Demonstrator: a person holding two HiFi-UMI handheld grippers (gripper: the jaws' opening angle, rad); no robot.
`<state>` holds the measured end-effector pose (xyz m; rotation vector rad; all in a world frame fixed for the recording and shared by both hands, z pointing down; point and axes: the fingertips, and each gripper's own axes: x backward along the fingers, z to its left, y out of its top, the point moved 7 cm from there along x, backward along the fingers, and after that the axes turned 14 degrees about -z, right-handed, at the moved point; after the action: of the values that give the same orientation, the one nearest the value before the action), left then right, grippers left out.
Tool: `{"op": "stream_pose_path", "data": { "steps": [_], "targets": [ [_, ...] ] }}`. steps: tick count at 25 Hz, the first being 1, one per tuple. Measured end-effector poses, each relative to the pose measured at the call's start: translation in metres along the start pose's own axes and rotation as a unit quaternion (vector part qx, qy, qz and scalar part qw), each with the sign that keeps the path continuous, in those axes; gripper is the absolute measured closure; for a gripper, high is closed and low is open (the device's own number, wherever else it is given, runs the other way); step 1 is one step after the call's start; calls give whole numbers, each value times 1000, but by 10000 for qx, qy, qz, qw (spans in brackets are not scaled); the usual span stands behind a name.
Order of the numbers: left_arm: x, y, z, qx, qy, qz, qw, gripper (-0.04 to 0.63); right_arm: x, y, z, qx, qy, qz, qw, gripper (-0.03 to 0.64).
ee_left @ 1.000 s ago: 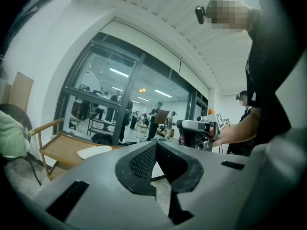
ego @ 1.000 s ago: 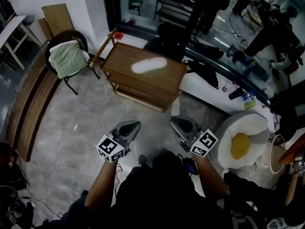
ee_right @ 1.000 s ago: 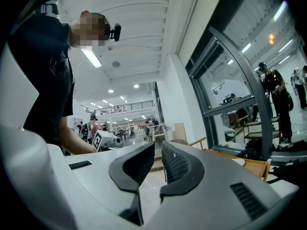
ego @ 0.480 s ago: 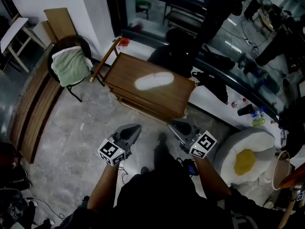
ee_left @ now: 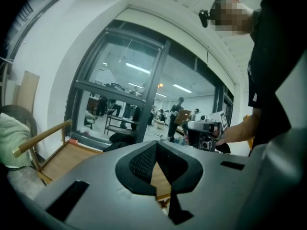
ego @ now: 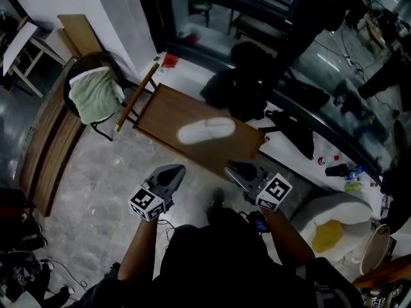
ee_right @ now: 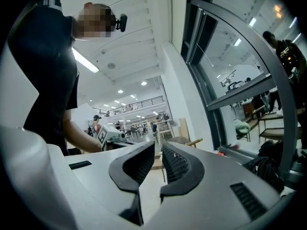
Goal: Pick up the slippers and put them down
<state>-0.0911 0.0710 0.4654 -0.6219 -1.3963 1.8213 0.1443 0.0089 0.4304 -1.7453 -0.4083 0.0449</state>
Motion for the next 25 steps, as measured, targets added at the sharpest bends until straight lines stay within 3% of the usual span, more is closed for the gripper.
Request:
{"op": "stream_pose_path", "data": {
  "steps": [9, 25],
  "targets": [
    [-49, 13, 52, -13, 143, 214, 9997, 589, -29, 6, -65, -55, 96, 6, 9999, 584],
    [-83, 3, 157, 356, -589, 556, 9961, 589, -97, -10, -119, 127, -605, 341, 9975, 584]
  ]
}}
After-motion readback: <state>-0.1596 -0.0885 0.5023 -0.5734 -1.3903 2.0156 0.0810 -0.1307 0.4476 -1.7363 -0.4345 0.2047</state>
